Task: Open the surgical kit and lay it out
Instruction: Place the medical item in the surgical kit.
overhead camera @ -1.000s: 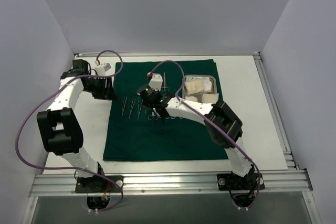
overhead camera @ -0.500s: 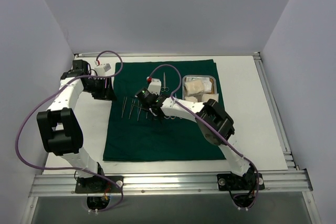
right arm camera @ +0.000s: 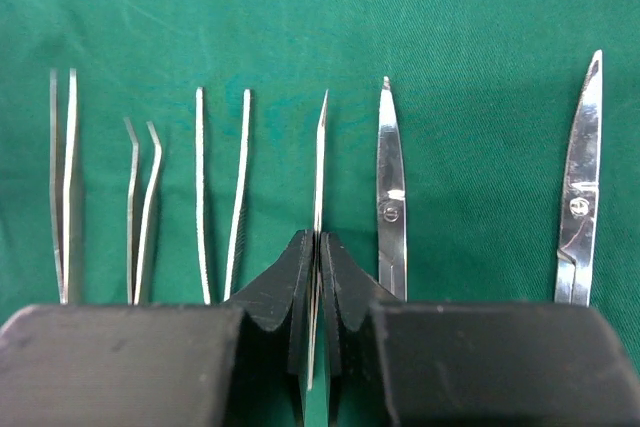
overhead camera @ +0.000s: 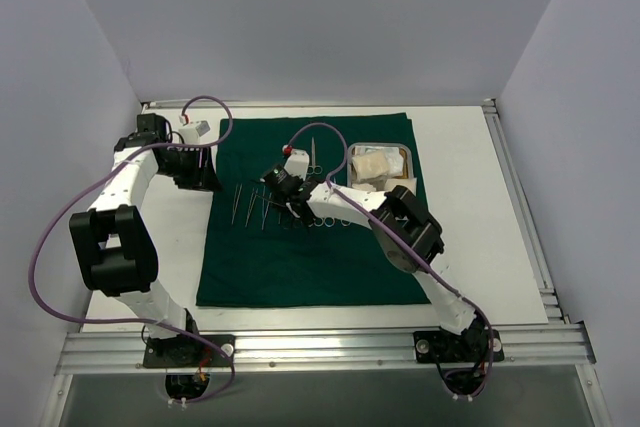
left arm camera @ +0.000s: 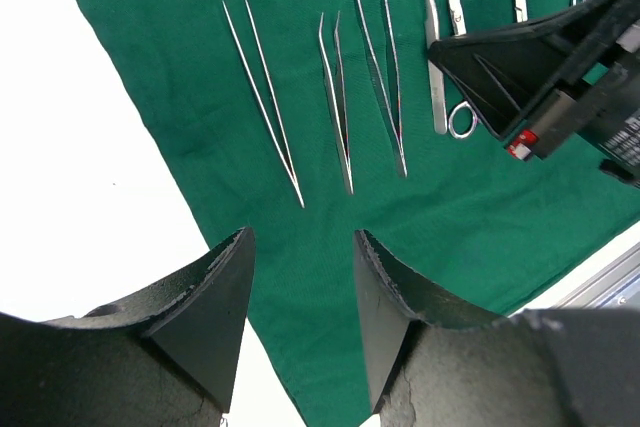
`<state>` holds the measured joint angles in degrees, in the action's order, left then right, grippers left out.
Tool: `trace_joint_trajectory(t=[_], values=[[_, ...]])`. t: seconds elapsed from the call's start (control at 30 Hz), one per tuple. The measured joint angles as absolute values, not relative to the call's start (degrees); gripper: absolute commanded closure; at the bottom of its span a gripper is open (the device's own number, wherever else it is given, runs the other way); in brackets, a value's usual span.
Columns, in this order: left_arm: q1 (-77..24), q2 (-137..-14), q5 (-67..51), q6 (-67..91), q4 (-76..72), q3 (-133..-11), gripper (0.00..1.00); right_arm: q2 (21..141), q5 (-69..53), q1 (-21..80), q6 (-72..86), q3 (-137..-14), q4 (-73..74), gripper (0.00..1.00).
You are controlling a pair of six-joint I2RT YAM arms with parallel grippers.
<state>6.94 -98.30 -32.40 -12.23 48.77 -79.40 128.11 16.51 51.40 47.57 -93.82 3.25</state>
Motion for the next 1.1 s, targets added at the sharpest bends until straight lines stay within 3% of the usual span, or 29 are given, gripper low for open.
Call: trace_joint_trajectory(t=[0.23, 0.37, 0.53, 1.1], values=[[7.0, -98.3, -32.9, -12.2, 48.8, -79.4, 0.47, 128.9, 14.7, 50.9, 48.0, -93.9, 2.2, 1.0], [7.0, -98.3, -33.0, -12.2, 48.8, -79.4, 0.47, 129.0, 14.2, 50.6, 48.0, -93.9, 1.9, 0.88], [7.2, -98.3, -33.2, -12.2, 48.8, -79.4, 0.47, 129.0, 13.6, 50.5, 48.2, -93.9, 1.4, 0.81], [7.3, -98.4, -33.2, -12.3, 48.9, -79.4, 0.47, 125.1, 13.8, 50.5, 46.2, -93.6, 1.6, 0.77]])
